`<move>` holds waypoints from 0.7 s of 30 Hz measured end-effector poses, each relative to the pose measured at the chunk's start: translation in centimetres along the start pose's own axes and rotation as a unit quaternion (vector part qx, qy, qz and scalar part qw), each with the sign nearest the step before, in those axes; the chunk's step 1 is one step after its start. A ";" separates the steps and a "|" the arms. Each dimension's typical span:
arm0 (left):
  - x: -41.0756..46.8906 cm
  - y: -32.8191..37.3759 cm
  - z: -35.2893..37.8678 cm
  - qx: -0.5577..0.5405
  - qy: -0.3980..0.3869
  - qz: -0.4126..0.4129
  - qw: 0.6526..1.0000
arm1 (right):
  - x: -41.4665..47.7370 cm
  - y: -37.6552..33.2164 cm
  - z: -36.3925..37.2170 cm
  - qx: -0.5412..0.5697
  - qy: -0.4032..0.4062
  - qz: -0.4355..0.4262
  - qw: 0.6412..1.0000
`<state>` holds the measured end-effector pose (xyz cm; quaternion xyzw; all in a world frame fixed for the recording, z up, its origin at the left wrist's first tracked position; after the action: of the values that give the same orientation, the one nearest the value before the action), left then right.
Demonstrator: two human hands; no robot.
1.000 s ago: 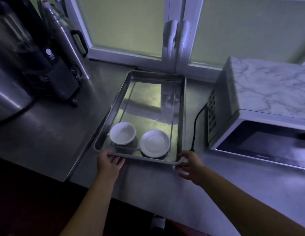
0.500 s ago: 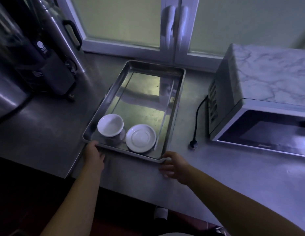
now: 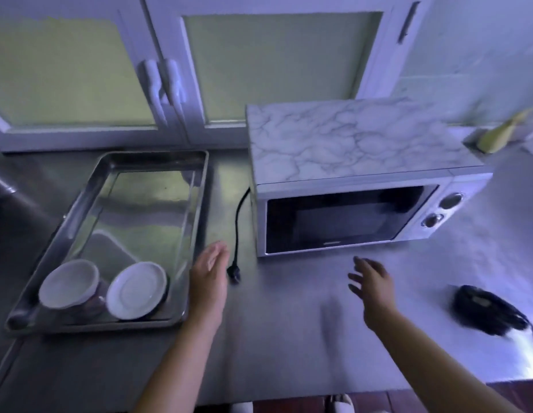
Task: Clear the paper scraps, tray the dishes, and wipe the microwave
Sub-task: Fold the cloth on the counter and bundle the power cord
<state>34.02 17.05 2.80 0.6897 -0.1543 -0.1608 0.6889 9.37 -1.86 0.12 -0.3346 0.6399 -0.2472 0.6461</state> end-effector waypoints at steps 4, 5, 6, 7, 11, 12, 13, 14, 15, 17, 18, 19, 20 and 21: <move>0.1 2.0 7.5 -0.029 -0.057 -0.051 0.997 | 4.4 -8.5 -8.9 0.035 0.099 -0.095 0.990; 0.3 2.3 9.2 -0.046 -0.066 -0.056 0.995 | 5.6 -10.5 -10.3 0.039 0.094 -0.118 0.988; 0.5 2.5 10.7 -0.065 -0.069 -0.053 0.994 | 6.7 -12.4 -11.5 0.042 0.081 -0.140 0.986; 0.8 2.8 12.2 -0.080 -0.063 -0.045 0.994 | 7.8 -14.3 -12.5 0.040 0.067 -0.161 0.984; 2.4 2.7 15.6 -0.099 0.030 -0.073 0.992 | 11.2 -19.5 -13.5 0.006 -0.021 -0.193 0.981; 2.6 2.5 16.3 -0.090 0.045 -0.098 0.990 | 11.8 -20.3 -13.4 0.004 -0.046 -0.196 0.980; 2.8 2.5 16.8 -0.088 0.055 -0.113 0.988 | 12.4 -20.9 -13.2 0.008 -0.056 -0.202 0.978; 3.0 2.5 17.2 -0.088 0.068 -0.117 0.987 | 12.7 -21.2 -13.0 0.016 -0.055 -0.206 0.977; 3.3 2.6 17.4 -0.084 0.090 -0.112 0.986 | 12.9 -21.3 -12.9 0.027 -0.047 -0.204 0.977; 3.7 2.9 17.2 -0.070 0.134 -0.091 0.984 | 12.9 -21.2 -12.6 0.053 -0.035 -0.199 0.978; 4.0 3.2 17.1 -0.068 0.140 -0.089 0.984 | 12.9 -21.2 -12.4 0.062 -0.034 -0.200 0.977; 4.3 3.4 17.1 -0.069 0.136 -0.090 0.984 | 12.8 -21.0 -12.2 0.065 -0.031 -0.202 0.977; 4.7 3.7 17.0 -0.071 0.131 -0.092 0.985 | 12.6 -20.9 -11.9 0.063 -0.026 -0.205 0.976; 5.2 4.0 16.8 -0.071 0.126 -0.091 0.985 | 12.3 -20.8 -11.6 0.060 -0.023 -0.207 0.976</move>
<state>31.49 -0.36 6.72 0.6649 0.0090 -0.1446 0.7327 0.85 -26.01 8.03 -0.4257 0.5259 -0.4062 0.6142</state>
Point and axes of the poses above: each hand's wrist, its own x-axis towards the middle knuckle, its own z-axis out of the palm, y = z × x, the point moved 4 cm from there along x, towards the middle knuckle, and after that the axes turned 10 degrees about z, right-handed, at the moved point
